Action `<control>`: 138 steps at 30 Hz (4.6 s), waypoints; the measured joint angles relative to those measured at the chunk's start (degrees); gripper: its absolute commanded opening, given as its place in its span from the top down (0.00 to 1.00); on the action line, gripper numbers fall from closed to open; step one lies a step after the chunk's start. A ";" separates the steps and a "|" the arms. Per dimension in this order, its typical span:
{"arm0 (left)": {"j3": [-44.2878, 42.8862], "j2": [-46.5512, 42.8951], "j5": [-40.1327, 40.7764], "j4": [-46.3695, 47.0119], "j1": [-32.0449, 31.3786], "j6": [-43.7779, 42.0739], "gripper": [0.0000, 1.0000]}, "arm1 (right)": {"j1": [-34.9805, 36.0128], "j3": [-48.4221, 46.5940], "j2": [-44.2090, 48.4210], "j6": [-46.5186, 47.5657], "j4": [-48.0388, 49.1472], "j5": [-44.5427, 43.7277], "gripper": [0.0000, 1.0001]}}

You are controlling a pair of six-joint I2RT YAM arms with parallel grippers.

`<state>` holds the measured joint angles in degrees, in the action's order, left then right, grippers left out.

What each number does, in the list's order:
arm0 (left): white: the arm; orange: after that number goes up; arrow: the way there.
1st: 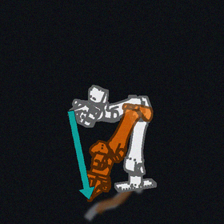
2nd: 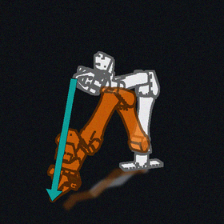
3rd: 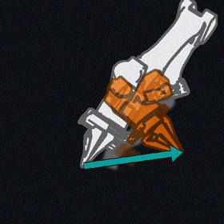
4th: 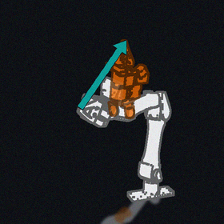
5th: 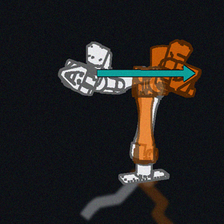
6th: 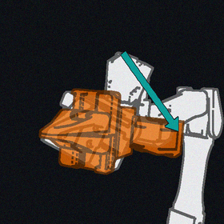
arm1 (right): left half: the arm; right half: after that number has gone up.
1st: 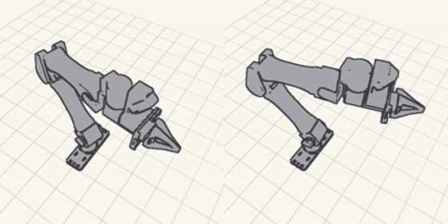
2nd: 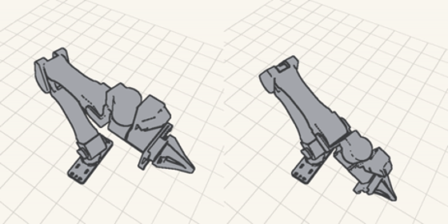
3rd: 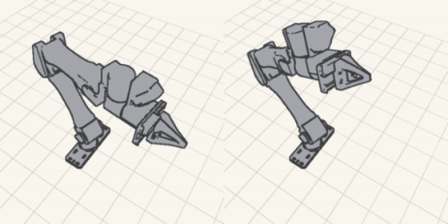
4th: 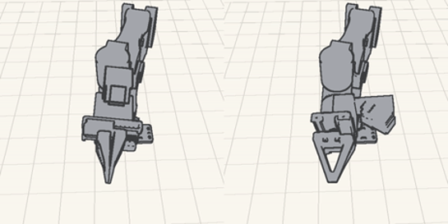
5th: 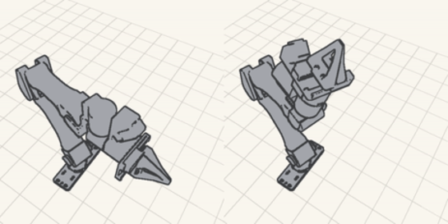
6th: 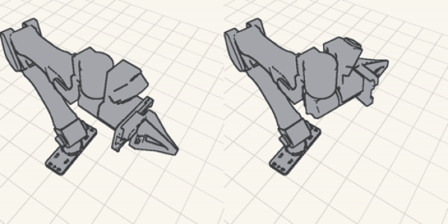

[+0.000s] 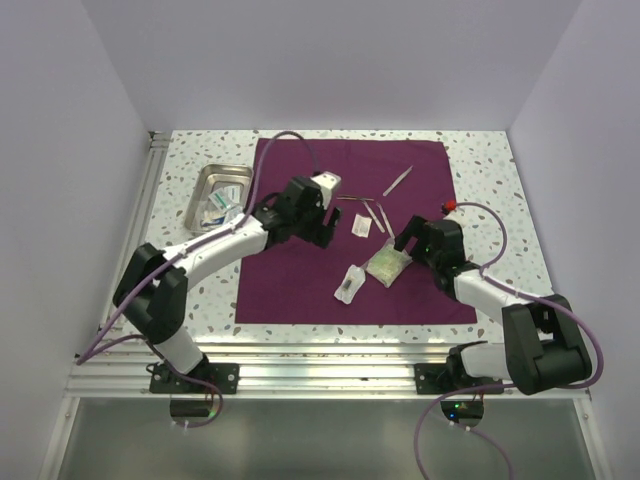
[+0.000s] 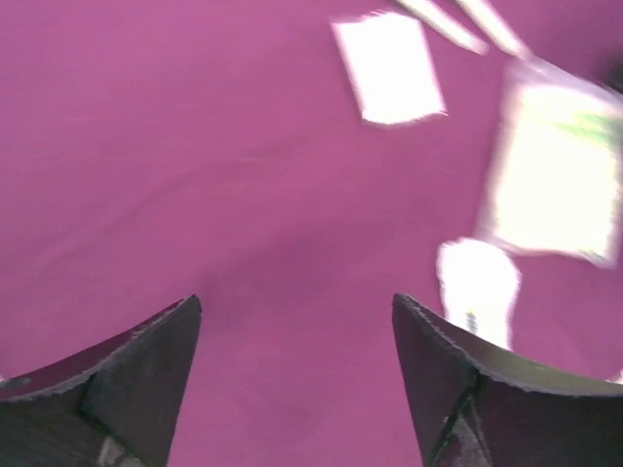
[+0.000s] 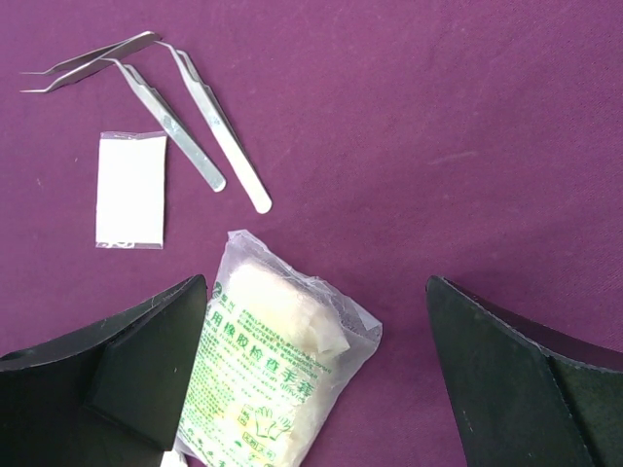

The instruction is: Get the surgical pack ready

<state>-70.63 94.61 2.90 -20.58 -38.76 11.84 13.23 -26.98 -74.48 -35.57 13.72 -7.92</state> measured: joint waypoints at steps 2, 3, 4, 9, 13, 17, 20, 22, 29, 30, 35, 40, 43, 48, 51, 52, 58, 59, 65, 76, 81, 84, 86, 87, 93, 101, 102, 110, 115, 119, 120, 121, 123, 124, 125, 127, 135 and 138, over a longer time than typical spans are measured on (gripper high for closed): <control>0.00 0.44 -0.59 0.11 -3.23 -0.57 0.20 | 0.00 0.02 0.07 0.00 0.00 0.00 0.02; 0.00 0.92 -0.63 0.11 -5.11 -0.66 0.19 | 0.00 0.09 0.24 0.00 0.00 0.00 0.02; 0.00 1.51 -0.70 0.13 -6.80 -0.70 0.16 | 0.00 0.13 0.44 0.00 -0.02 0.00 0.02; 0.07 4.55 -0.11 0.04 -12.98 -0.50 0.09 | 0.00 0.22 0.79 0.00 0.00 0.00 0.02; 0.15 6.25 0.66 0.02 -16.46 -0.07 0.14 | 0.00 0.22 0.79 0.00 0.00 0.00 0.02; 0.15 7.69 0.96 0.07 -17.53 1.22 0.20 | 0.00 0.22 0.79 0.00 0.00 0.00 0.02; 0.15 9.62 0.96 0.17 -17.53 2.14 0.25 | 0.00 0.22 0.81 0.00 -0.02 0.00 0.02; 0.15 11.28 0.94 0.15 -17.53 2.51 0.32 | 0.00 0.22 0.96 0.00 -0.11 -0.02 0.02; -1.22 15.63 0.24 -0.26 -17.57 3.91 0.71 | 0.00 0.22 1.77 0.00 -0.15 -0.02 0.02; -1.53 16.02 0.17 -0.24 -17.57 4.02 0.73 | 0.00 0.22 1.77 0.00 -0.24 -0.02 0.02; -2.14 16.50 0.55 -0.42 -17.55 4.28 0.82 | 0.00 0.22 1.77 0.00 -0.24 -0.02 0.02; -2.14 16.20 0.61 -0.63 -17.09 5.20 0.87 | 0.00 0.22 1.77 0.00 -0.24 -0.02 0.02; -1.79 14.93 0.07 -1.27 -15.78 5.49 0.87 | 0.00 0.22 1.77 0.00 -0.24 -0.04 0.02; 0.09 10.43 -2.80 -1.31 -9.20 6.62 0.87 | 0.00 0.22 1.77 0.00 -0.24 -0.02 0.02; 0.83 7.67 -4.24 -1.20 -1.84 7.41 0.87 | 0.00 0.22 1.75 0.00 -0.24 -0.02 0.02; 0.85 7.02 -4.39 -1.20 0.37 7.63 0.87 | 0.00 0.22 1.75 0.00 -0.24 -0.02 0.02; -1.62 5.57 -4.57 -2.47 14.99 8.13 0.86 | 0.00 0.22 1.75 0.00 -0.24 -0.02 0.02; -2.89 5.57 -4.66 -3.26 17.33 8.13 0.86 | 0.00 0.22 1.75 0.00 -0.26 -0.02 0.02; -10.80 5.95 -2.49 -4.74 28.81 7.56 0.86 | 0.00 0.22 1.75 0.00 -0.28 -0.02 0.02; -16.55 14.45 2.82 -8.13 36.30 5.22 0.84 | 0.00 0.22 1.75 0.00 -0.37 -0.04 0.02; -17.75 17.38 2.86 -9.16 37.46 4.81 0.82 | 0.00 0.22 1.75 0.02 -0.39 -0.02 0.02; -18.08 17.79 2.89 -9.66 37.42 4.44 0.62 | 0.00 0.22 1.75 0.02 -0.39 -0.04 0.02; -18.67 17.90 2.89 -10.19 37.35 3.89 0.41 | 0.00 0.22 1.75 0.02 -0.39 -0.04 0.02; -18.91 17.90 2.84 -10.38 37.35 3.72 0.36 | 0.00 0.22 1.77 0.04 -0.39 -0.07 0.02; -17.99 16.87 1.33 -9.75 37.13 4.07 0.19 | 0.00 0.22 1.79 0.07 -0.39 -0.04 0.02; -16.35 12.57 1.01 -7.98 28.68 3.72 0.00 | 0.00 0.22 1.79 0.04 -0.39 -0.04 0.02; -16.35 12.59 0.66 -7.72 26.27 3.48 0.00 | 0.00 0.22 1.79 0.07 -0.39 -0.04 0.02; -18.60 15.58 -1.16 -5.99 11.96 3.72 0.00 | 0.00 0.22 1.81 0.04 -0.39 -0.02 0.02; -24.24 22.38 0.57 -6.71 5.95 5.84 0.03 | 0.00 0.28 2.03 -0.02 -0.39 -0.04 0.02; -27.06 27.17 0.55 -6.78 2.25 8.31 0.04 | 0.00 0.35 2.56 -0.50 -0.37 -0.11 0.02; -27.21 27.69 0.50 -6.82 1.64 8.70 0.04 | 0.00 0.37 2.64 -0.59 -0.35 -0.20 0.02; -27.63 28.44 0.48 -6.97 0.85 9.07 0.05 | 0.00 0.37 2.67 -0.74 -0.35 -0.31 0.02; -29.27 29.97 0.31 -7.39 -0.59 9.77 0.05 | 0.00 0.44 2.67 -0.94 -0.37 -0.50 0.02; -30.56 30.86 0.31 -7.45 -1.22 10.14 0.05 | 0.00 0.55 2.69 -1.01 -0.37 -0.57 0.02; -32.00 31.67 0.35 -7.65 -1.88 10.32 0.05 | 0.00 0.63 2.69 -1.09 -0.37 -0.68 0.02; -35.06 33.27 0.55 -8.28 -3.08 10.78 0.07 | 0.00 0.83 2.99 -1.18 -0.39 -1.14 0.02; -44.35 39.15 3.15 -10.49 -7.21 11.87 0.12 | 0.17 1.22 5.14 -2.08 -0.42 -2.10 0.02; -45.53 40.52 4.74 -11.45 -8.17 12.24 0.15 | 0.22 1.53 5.35 -2.45 -0.42 -2.69 0.02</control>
<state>-116.16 135.13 7.64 -32.03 -46.94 24.08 13.45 -25.45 -69.12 -38.02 13.30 -10.61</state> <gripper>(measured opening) 0.863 0.982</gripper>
